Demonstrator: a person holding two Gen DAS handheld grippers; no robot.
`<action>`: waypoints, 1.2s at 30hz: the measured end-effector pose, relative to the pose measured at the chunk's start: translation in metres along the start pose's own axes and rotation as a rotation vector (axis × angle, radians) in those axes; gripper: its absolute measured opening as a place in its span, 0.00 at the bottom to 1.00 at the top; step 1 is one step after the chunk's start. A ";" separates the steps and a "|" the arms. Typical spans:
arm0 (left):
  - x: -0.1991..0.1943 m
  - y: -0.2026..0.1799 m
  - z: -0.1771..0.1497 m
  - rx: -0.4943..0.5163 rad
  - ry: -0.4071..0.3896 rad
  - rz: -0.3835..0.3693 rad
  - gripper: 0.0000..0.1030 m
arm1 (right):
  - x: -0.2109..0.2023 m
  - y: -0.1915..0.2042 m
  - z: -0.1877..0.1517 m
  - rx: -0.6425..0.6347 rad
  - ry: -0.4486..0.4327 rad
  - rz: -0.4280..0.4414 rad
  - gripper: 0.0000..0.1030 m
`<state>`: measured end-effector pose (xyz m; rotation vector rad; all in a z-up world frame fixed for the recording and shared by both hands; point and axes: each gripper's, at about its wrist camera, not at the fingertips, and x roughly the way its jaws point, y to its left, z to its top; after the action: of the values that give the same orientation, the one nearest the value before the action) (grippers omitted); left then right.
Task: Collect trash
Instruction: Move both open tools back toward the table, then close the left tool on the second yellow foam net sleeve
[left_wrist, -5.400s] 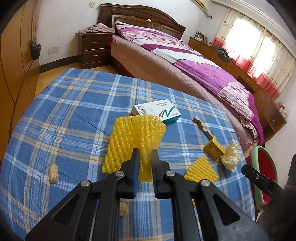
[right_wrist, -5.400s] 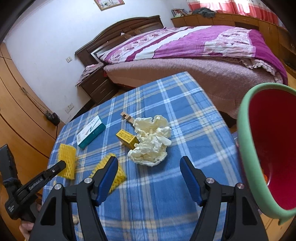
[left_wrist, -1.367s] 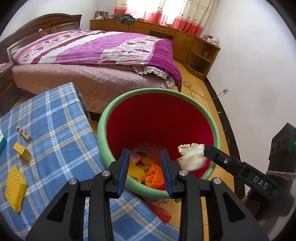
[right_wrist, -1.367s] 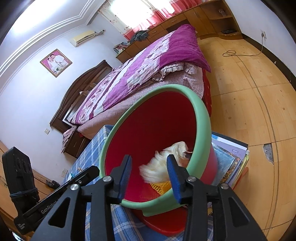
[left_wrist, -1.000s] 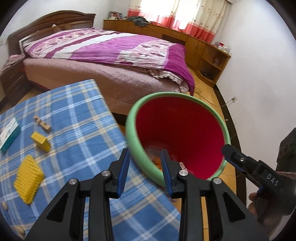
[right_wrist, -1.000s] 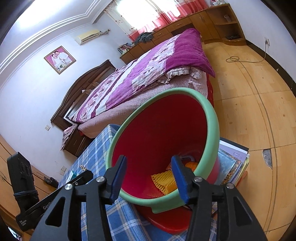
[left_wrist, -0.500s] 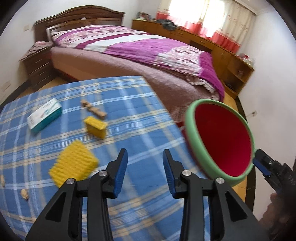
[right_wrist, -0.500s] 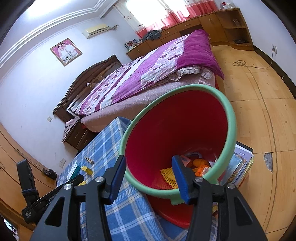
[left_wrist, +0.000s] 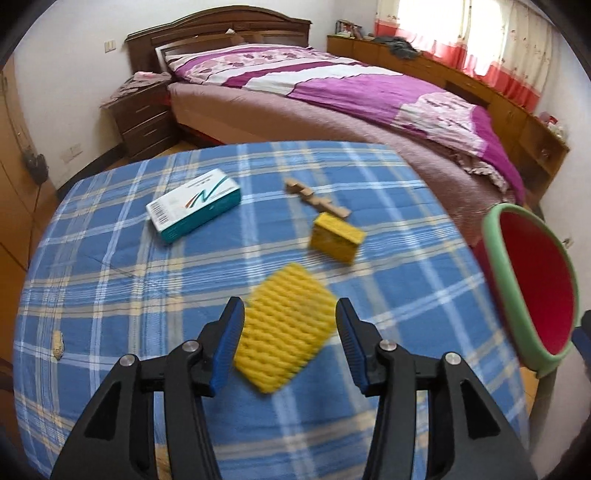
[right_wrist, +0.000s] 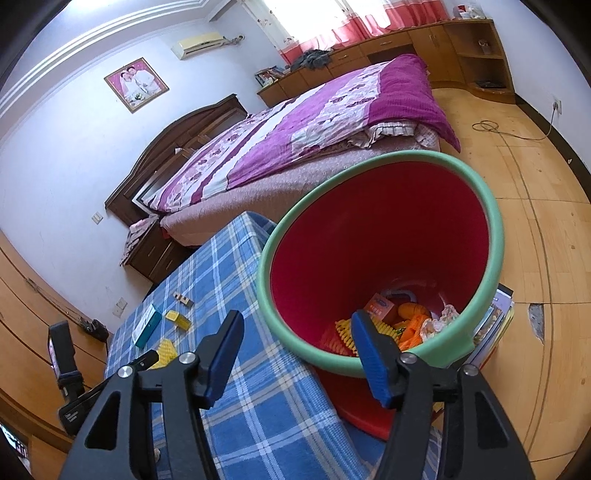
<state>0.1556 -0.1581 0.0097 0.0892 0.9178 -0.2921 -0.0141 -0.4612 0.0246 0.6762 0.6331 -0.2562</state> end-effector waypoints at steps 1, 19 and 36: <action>0.003 0.004 -0.001 -0.008 0.006 0.001 0.50 | 0.001 0.002 0.000 -0.004 0.003 -0.004 0.62; 0.022 0.023 -0.009 -0.130 0.037 -0.054 0.52 | 0.013 0.028 -0.012 -0.053 0.048 -0.007 0.63; 0.003 0.023 -0.012 -0.118 -0.006 -0.194 0.25 | 0.034 0.066 -0.022 -0.137 0.098 -0.006 0.63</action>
<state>0.1549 -0.1339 -0.0011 -0.1096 0.9376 -0.4170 0.0297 -0.3978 0.0238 0.5576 0.7394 -0.1844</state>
